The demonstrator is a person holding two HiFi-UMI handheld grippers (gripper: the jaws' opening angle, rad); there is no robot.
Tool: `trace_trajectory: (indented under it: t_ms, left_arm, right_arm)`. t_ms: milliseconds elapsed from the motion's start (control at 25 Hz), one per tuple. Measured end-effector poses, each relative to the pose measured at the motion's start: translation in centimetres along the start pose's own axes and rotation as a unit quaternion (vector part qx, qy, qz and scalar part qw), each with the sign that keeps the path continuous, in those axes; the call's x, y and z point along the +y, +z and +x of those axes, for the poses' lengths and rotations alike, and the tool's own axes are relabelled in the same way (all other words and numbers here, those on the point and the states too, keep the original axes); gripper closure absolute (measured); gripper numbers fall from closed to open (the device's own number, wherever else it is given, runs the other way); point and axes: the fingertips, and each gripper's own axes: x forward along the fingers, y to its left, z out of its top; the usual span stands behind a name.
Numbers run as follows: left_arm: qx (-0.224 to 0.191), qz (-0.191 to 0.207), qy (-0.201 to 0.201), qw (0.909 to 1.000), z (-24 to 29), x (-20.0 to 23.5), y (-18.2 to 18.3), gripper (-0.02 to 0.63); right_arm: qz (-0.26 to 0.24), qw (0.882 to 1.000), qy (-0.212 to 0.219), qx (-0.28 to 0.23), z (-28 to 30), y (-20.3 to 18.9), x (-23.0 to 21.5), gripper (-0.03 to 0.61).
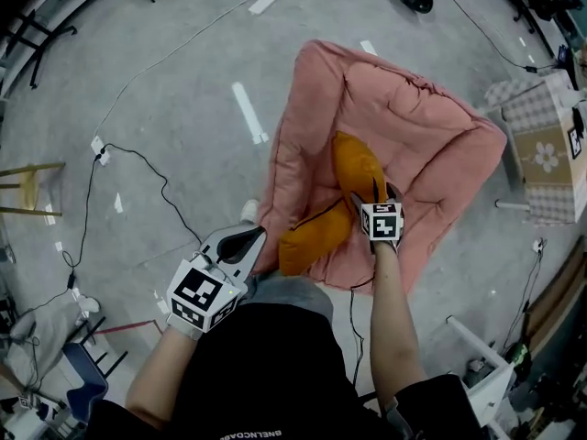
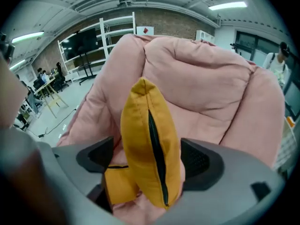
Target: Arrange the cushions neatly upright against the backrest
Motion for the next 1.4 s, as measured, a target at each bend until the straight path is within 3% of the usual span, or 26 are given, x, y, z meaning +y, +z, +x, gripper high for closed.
trace_trajectory:
  t_ms: [200, 400, 520, 680, 800, 1000, 1200, 1400]
  left_arm:
    - [0.014, -0.018, 0.018, 0.9996, -0.9, 1.1, -2.6, 0.601]
    - [0.024, -0.029, 0.028, 0.9989, -1.6, 2.1, -4.4, 0.601]
    - [0.025, -0.029, 0.023, 0.9990, -1.6, 2.2, -4.6, 0.601]
    - [0.032, -0.020, 0.010, 0.9992, -1.1, 1.9, -4.2, 0.601]
    - [0.035, -0.012, -0.003, 0.9993, -0.6, 1.5, -3.6, 0.601]
    - [0.041, 0.009, -0.024, 0.9988, 0.8, 0.5, -2.4, 0.601]
    - [0.062, 0.020, -0.032, 0.9974, 1.3, -0.4, -3.2, 0.601]
    - [0.079, 0.026, -0.029, 0.9961, 1.3, -0.3, -4.2, 0.601]
  right_arm:
    - [-0.017, 0.999, -0.007, 0.026, 3.8, -0.8, -0.4, 0.146]
    - [-0.017, 1.000, -0.007, 0.006, 5.0, -0.5, 0.0, 0.151]
    - [-0.012, 1.000, -0.002, 0.010, 4.7, -0.7, 0.1, 0.206]
    - [0.010, 1.000, 0.006, 0.004, 3.4, -0.7, -0.3, 0.241]
    - [0.063, 0.998, 0.012, -0.018, 1.6, -1.0, -1.9, 0.250]
    - [0.185, 0.979, 0.040, -0.073, -1.3, -2.5, -6.8, 0.255]
    - [0.240, 0.963, 0.074, -0.101, -2.0, -5.8, -10.7, 0.252]
    - [0.320, 0.934, 0.048, -0.151, -2.5, -8.5, -14.4, 0.235]
